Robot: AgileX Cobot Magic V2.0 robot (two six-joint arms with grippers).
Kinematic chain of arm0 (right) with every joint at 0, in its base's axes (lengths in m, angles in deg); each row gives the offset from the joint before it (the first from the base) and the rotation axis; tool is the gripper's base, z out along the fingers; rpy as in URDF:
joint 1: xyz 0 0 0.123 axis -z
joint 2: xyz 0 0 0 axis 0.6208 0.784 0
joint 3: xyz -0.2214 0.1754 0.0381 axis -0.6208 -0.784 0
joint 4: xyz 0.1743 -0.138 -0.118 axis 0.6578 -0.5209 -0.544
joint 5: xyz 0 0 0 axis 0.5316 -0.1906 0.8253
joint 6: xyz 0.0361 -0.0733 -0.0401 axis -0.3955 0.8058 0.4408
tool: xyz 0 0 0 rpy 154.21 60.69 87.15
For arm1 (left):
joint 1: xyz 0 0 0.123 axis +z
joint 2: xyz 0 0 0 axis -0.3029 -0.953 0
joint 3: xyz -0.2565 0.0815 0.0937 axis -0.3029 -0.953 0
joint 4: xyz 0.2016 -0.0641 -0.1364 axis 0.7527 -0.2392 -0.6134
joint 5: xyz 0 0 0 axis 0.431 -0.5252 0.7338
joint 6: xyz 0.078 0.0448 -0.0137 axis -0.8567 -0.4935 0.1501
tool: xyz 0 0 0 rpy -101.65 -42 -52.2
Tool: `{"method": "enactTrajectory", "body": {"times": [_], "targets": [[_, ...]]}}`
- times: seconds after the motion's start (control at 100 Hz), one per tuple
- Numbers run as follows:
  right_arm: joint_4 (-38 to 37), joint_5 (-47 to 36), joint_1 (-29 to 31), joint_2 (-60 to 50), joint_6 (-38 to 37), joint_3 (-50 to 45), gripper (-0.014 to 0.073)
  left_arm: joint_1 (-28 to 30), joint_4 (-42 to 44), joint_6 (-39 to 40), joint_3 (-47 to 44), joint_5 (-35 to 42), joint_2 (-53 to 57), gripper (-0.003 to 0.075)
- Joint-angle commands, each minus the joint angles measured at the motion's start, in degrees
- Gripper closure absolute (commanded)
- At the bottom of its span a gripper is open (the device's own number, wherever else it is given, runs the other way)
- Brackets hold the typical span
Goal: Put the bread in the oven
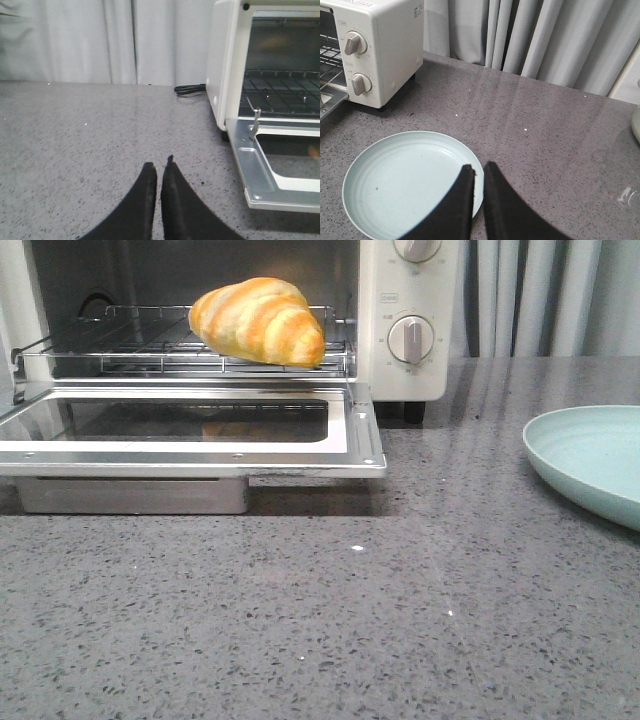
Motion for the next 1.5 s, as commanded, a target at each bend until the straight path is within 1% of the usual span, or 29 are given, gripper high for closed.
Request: {"method": "enactTrajectory", "body": {"times": [0.0,0.04,0.14,0.21,0.3,0.47,1.49], "targets": [[-2.29,-3.7,0.02,1.05,-0.27,0.95,0.0578,-2.69,2.44,0.96,1.6,6.2,1.83,0.074],[-2.29,-3.7,0.02,1.05,-0.27,0.95,0.0578,-3.55,3.2,0.96,1.27,6.47,1.83,0.074],[-2.29,-3.7,0.02,1.05,-0.27,0.95,0.0578,-4.14,3.41,1.29,-0.72,10.0,1.83,0.074],[-2.29,-3.7,0.02,1.05,-0.27,0.95,0.0578,-4.14,3.51,3.38,-2.6,12.39,1.83,0.074],[-2.29,-3.7,0.02,1.05,-0.27,0.95,0.0578,-4.26,3.95,5.42,-4.04,13.6,1.83,0.074],[-2.29,-3.7,0.02,1.05,-0.27,0.95,0.0578,-4.26,5.7,5.67,-4.04,13.68,1.83,0.074],[-2.29,-3.7,0.02,1.05,-0.27,0.95,0.0578,-4.26,5.7,5.67,-4.04,13.53,1.83,0.074]]}}
